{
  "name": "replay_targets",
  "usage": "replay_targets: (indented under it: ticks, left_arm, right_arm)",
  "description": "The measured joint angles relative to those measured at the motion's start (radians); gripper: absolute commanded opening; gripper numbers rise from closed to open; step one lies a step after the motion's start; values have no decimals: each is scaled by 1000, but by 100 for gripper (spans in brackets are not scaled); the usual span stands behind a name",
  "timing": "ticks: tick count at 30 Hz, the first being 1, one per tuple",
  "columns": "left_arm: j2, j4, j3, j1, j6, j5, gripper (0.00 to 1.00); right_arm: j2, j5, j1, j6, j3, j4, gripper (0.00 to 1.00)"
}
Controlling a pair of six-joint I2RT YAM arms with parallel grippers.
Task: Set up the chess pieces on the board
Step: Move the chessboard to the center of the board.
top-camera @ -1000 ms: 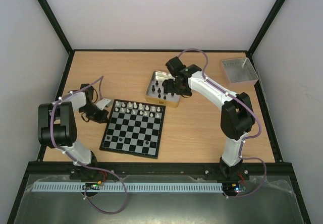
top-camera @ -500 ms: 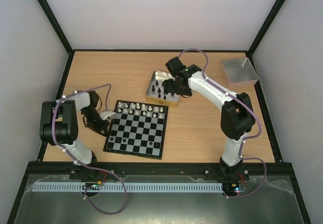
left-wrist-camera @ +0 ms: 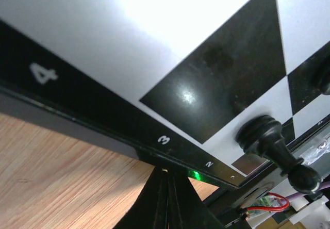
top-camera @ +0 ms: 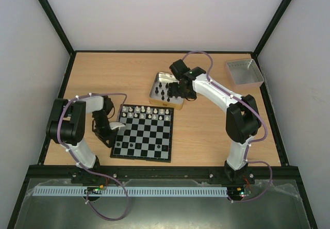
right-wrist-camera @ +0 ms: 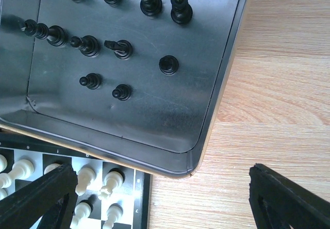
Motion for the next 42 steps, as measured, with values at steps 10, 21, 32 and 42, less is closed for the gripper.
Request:
replay_targets:
  ticks: [10, 21, 32, 42]
  left_arm:
    - [0, 0, 5, -61, -21, 10, 2]
    - [-23, 16, -4, -71, -37, 18, 2]
    - [-126, 40, -12, -40, -6, -21, 2]
    - [-231, 5, 16, 68, 34, -45, 2]
  right_arm:
    - [0, 0, -6, 0, -8, 0, 87]
    - [0, 0, -6, 0, -8, 0, 86]
    - [2, 1, -8, -3, -5, -2, 86]
    - [48, 16, -14, -3, 22, -20, 61]
